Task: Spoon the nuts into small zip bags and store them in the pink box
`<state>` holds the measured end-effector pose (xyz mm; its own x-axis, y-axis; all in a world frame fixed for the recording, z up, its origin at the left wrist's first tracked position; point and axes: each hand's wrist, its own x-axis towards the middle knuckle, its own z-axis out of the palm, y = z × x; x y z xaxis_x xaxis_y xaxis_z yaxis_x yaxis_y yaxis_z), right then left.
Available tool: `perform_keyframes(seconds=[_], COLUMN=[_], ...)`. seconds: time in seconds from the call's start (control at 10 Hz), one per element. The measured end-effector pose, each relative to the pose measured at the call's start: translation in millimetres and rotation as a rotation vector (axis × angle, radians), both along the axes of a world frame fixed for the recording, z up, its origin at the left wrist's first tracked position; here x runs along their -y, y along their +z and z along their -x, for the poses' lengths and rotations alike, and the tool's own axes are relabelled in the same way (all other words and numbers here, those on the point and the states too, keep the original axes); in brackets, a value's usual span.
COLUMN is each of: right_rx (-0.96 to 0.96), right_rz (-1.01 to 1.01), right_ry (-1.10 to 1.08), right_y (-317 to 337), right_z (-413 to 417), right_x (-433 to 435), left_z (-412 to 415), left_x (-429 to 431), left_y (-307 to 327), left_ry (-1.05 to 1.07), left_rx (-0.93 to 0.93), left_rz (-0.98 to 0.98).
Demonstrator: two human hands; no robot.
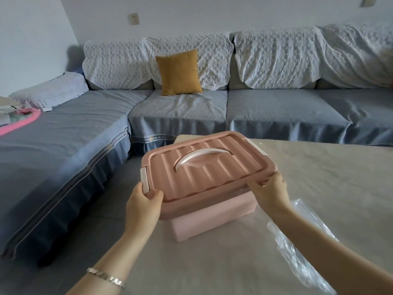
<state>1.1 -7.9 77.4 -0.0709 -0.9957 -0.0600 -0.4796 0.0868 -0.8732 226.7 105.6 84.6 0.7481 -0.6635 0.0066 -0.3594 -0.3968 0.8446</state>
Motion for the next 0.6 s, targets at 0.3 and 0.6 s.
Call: perform_keyframes(seconds=[0.3,0.6], right_rx=[-0.118,-0.342], right_rz=[0.081,0.014], right_ry=[0.149,0.306], right_y=[10,16], right_z=[-24,-17], right_x=[54,60], left_z=[3,17], left_x=[0,16], left_y=[-1,10], left_ry=[-0.038,0.038], left_rx=[0.008,0.137], left_rz=[-0.056,-0.119])
